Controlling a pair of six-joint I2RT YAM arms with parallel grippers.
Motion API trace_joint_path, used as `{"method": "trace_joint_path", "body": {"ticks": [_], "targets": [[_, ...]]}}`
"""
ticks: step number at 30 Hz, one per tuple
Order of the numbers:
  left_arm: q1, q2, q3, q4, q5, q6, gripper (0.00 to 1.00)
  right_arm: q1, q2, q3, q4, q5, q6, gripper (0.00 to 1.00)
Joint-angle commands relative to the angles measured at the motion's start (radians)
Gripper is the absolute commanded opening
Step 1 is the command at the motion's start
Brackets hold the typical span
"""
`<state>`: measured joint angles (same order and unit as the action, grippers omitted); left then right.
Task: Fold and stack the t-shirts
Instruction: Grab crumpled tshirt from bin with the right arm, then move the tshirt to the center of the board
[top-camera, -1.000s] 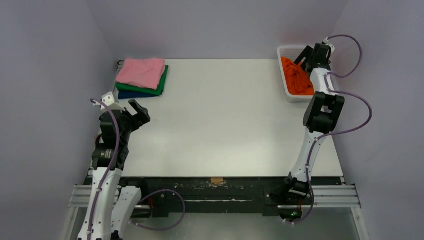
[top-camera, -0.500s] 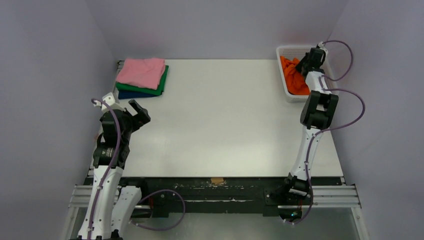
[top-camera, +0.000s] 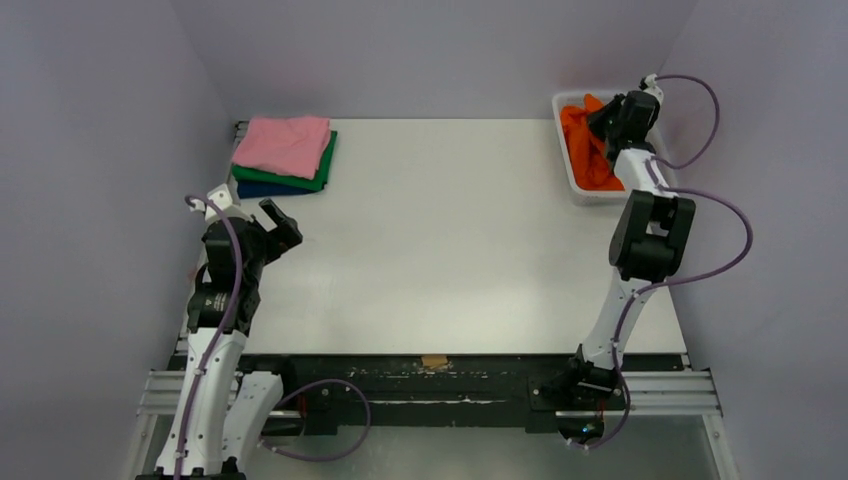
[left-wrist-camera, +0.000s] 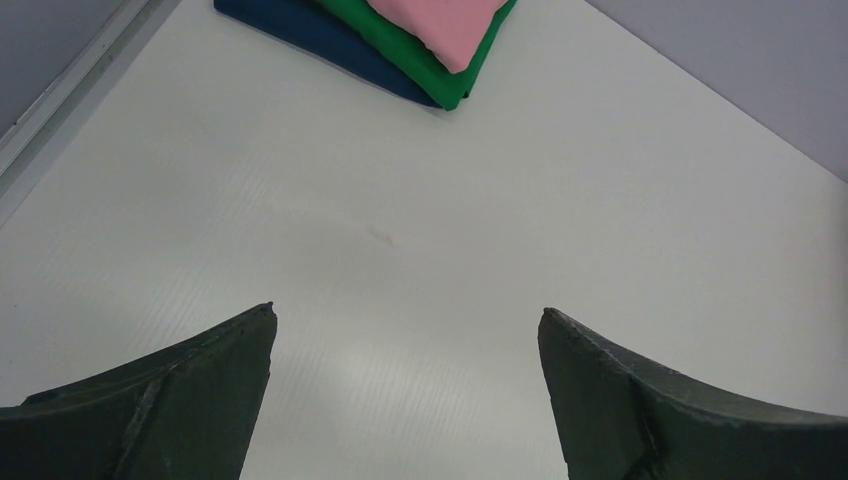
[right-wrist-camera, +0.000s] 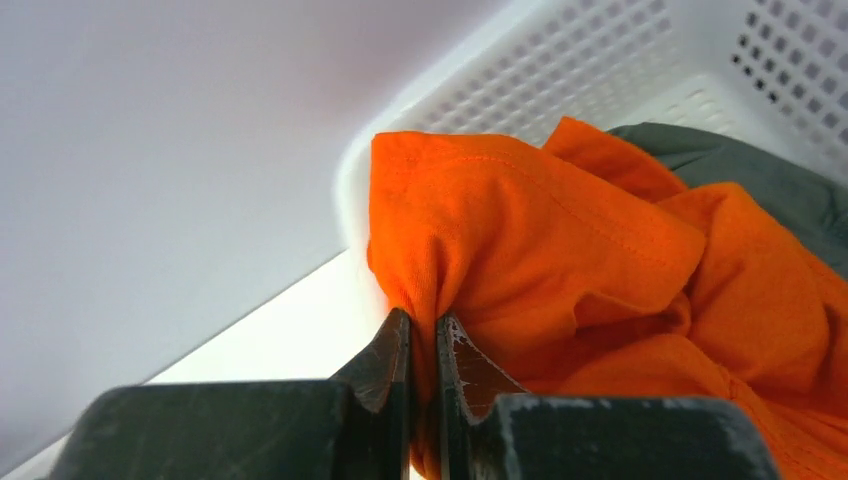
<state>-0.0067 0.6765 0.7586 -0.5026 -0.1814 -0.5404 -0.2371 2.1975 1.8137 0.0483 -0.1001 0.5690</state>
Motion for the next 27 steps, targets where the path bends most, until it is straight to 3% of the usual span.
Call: {"method": "trace_joint_path", "body": {"ticks": [1,7,15,19,22,24,27], "targets": [[0.007,-0.015,0.015,0.016,0.028,-0.012,1.0,0.081,-0.24,-0.149,0.225,-0.045,0.028,0.0],[0.007,-0.043,-0.008,0.022,0.068,-0.017,1.0,0.214,-0.502,-0.105,0.133,-0.001,-0.129,0.0],[0.007,-0.083,-0.018,0.008,0.097,-0.027,1.0,0.418,-0.607,0.015,0.024,-0.361,-0.122,0.0],[0.007,-0.102,-0.019,-0.016,0.094,-0.048,1.0,0.456,-0.609,-0.044,0.054,-0.469,-0.062,0.0],[0.007,-0.11,-0.03,-0.034,0.109,-0.071,1.0,0.456,-0.616,-0.191,0.078,-0.492,-0.042,0.01],[0.007,-0.108,-0.044,-0.036,0.132,-0.087,1.0,0.456,-0.621,-0.333,0.111,-0.493,-0.045,0.17],[0.007,-0.089,-0.071,-0.038,0.174,-0.113,1.0,0.455,-0.68,-0.604,0.149,-0.309,-0.059,0.61]]}}
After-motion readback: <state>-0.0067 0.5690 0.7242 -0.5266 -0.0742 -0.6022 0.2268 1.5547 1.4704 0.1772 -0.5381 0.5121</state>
